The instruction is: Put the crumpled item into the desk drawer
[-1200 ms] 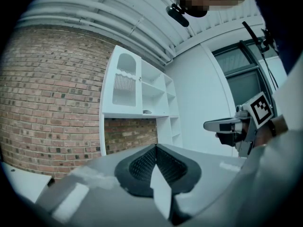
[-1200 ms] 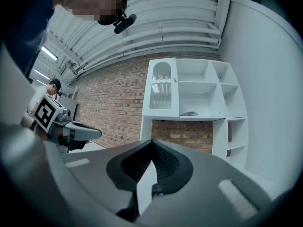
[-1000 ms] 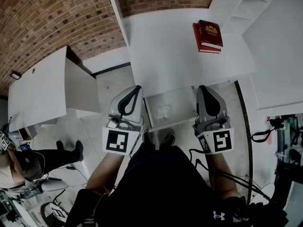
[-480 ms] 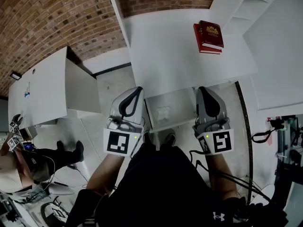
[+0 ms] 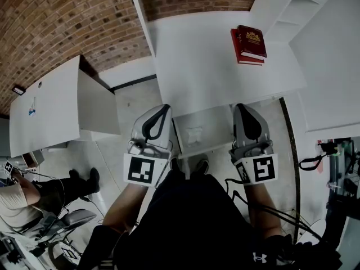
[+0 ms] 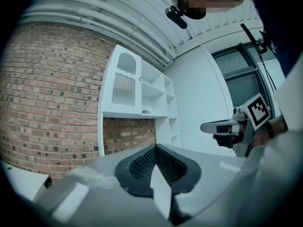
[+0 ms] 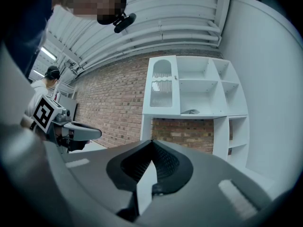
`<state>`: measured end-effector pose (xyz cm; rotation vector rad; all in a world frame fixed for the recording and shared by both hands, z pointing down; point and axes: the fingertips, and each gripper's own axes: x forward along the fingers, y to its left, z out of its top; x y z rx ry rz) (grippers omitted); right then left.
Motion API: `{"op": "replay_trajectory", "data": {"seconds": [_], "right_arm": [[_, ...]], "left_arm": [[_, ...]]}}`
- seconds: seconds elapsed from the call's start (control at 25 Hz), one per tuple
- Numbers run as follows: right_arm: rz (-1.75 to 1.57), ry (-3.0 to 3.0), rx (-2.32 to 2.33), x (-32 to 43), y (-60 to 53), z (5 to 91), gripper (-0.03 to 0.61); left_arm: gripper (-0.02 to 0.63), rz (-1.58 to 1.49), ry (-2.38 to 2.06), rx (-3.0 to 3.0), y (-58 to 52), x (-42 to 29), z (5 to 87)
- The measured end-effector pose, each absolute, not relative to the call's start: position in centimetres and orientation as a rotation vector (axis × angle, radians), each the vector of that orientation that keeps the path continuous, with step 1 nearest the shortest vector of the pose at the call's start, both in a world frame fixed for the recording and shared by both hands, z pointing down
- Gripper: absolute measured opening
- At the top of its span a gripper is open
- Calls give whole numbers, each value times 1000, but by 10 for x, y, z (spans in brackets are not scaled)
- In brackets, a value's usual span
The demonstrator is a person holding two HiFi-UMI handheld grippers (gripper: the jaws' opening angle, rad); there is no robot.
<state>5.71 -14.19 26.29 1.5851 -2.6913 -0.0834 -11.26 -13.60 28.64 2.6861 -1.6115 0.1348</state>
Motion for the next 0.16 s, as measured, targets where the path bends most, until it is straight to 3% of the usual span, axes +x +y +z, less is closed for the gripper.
{"op": "replay_trajectory", "data": {"seconds": [0.16], "right_arm": [[-80, -2690, 1582, 56, -143, 265, 0]], "left_arm": [[3, 136, -1614, 2686, -137, -115, 287]]}}
